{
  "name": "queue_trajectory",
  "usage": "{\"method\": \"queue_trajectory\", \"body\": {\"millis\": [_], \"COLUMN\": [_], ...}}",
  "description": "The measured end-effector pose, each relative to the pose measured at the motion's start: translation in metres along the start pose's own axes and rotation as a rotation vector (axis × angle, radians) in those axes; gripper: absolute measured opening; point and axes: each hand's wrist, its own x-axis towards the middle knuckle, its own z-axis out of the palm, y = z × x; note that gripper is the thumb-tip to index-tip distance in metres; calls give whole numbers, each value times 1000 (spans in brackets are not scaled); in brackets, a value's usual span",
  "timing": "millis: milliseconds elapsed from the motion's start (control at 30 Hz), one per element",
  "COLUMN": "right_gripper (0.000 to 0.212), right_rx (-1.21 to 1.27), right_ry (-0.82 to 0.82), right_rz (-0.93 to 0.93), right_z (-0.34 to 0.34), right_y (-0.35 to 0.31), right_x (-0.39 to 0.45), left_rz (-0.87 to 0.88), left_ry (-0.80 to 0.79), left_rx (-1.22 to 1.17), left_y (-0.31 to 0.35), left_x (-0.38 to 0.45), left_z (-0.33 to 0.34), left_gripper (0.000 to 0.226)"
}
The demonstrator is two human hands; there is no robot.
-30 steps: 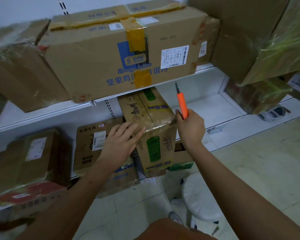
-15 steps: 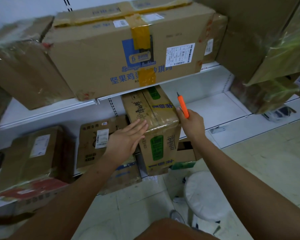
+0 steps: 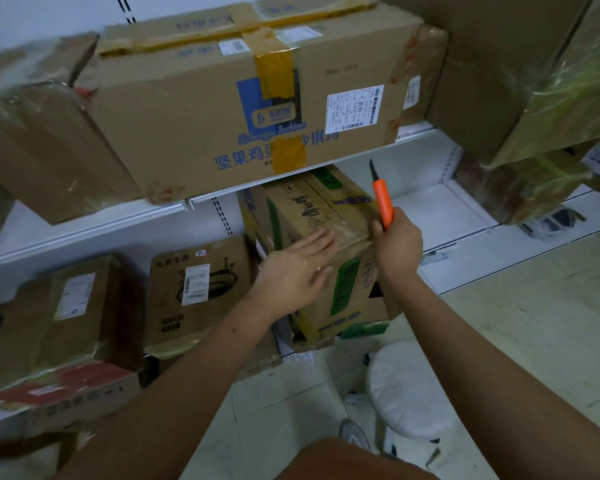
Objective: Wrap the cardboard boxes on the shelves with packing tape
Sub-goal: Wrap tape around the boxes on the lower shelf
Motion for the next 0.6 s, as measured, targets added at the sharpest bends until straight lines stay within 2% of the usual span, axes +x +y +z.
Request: {"method": "queue_trajectory", "body": {"millis": [100,133,200,233,300,400,500,600], "right_gripper": [13,17,29,34,37,36,37,36], "right_rx": [76,119,191,221,272,315,267,207], "right_ry": [-14,-21,-42,-48,-36,-24,-28,-17], "right_rz": [64,82,102,100,84,66,8,-11], "right_z": [-13,-14,-12,-9,-1,3,6,6], "right_y": [8,9,5,3,-2,-7,-7,-1], "right_x": [19,22,17,13,5,3,7,13], "left_rz": [28,-52,-376,-524,-658,-650,-654,-737], "left_ry": [-75,-51,5,14,-69,-234,-353,-408], "left_rx": [-114,-111,-189,-245,-313,-474,-512,-575], "left_y": [17,18,19,19,17,15,11,15], "left_x": [7,4,-8,-12,-14,-11,-8,-2], "left_z": [-13,-14,-12,-12,-14,-20,-17,-8], "left_gripper": [59,65,70,67,53,43,47,49]}}
